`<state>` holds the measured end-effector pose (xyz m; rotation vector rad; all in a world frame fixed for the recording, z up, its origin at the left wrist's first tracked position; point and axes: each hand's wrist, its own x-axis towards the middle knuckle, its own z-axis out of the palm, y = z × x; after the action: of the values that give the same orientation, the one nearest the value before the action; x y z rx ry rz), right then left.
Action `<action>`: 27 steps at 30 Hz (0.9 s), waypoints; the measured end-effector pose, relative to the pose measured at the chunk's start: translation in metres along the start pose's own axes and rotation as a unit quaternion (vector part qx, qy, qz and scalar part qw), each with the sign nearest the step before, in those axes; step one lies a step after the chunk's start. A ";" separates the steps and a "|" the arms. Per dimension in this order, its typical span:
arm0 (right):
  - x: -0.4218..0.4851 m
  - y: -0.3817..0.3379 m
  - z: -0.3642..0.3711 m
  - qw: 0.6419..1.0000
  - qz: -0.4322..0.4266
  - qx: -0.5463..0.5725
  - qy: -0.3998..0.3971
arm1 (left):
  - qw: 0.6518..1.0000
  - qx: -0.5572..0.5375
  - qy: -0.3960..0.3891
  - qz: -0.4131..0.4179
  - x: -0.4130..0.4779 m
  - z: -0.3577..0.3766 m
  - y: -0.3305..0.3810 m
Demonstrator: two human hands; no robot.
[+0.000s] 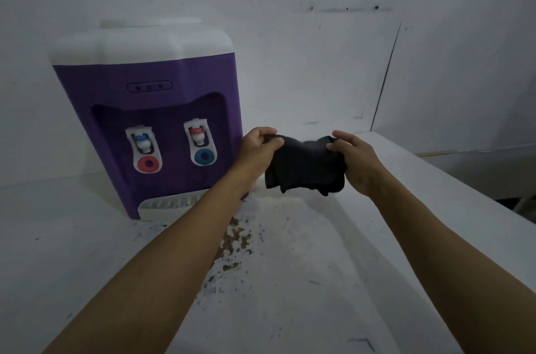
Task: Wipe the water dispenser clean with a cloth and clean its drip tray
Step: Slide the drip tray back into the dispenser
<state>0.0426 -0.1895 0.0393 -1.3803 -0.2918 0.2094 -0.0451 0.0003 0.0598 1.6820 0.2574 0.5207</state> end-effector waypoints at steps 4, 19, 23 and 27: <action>-0.001 0.012 -0.005 0.999 0.000 0.036 0.025 | 0.981 0.184 0.007 0.057 0.013 0.007 -0.005; 0.044 0.030 -0.005 0.960 -0.196 -0.168 0.112 | 0.977 0.208 0.017 -0.036 0.057 0.038 -0.034; 0.075 0.045 -0.004 0.948 -0.205 -0.226 0.088 | 0.984 0.151 0.069 -0.065 0.077 0.052 -0.050; 0.114 0.063 -0.001 0.944 -0.197 -0.250 0.085 | 0.977 0.175 0.111 -0.039 0.106 0.061 -0.070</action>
<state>0.1526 -0.1432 -0.0135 -1.7920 -0.4928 -0.3391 0.0844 0.0074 0.0058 1.9449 0.6057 0.6323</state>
